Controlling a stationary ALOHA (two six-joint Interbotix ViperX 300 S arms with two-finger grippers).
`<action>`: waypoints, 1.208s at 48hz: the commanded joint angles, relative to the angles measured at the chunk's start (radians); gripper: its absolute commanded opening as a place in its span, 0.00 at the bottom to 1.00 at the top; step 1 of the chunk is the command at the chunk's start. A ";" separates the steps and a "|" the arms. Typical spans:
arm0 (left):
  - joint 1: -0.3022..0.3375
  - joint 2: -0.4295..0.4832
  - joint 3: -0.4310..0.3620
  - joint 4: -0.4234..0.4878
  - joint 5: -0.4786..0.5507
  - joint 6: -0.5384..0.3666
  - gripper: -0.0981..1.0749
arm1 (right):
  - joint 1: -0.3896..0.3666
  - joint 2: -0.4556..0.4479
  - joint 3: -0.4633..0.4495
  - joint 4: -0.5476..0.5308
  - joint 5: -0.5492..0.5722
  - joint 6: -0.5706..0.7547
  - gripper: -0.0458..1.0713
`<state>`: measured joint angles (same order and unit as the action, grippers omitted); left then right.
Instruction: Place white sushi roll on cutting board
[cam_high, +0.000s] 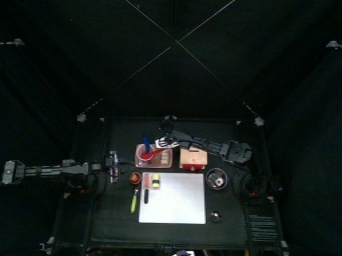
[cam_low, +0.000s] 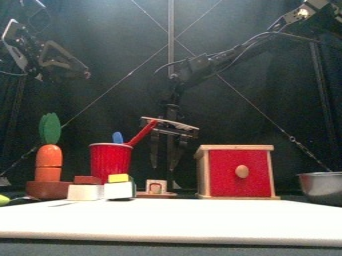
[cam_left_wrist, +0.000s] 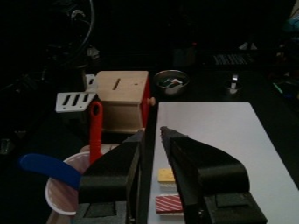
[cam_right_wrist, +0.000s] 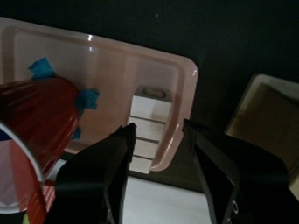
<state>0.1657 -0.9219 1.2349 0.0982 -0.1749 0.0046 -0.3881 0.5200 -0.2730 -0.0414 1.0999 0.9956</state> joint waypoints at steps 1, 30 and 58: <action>0.000 0.002 -0.012 0.003 -0.008 0.000 0.65 | 0.008 -0.017 -0.028 0.002 -0.003 0.005 0.80; -0.003 0.002 -0.014 0.003 -0.008 0.000 0.65 | 0.028 0.018 -0.032 -0.054 -0.006 0.104 0.90; 0.002 0.002 -0.025 0.005 -0.008 0.002 0.65 | 0.031 0.046 -0.009 -0.038 -0.063 0.109 0.89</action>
<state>0.1641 -0.9219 1.2364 0.0997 -0.1749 0.0046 -0.3574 0.5906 -0.2746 -0.0782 1.0431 1.1029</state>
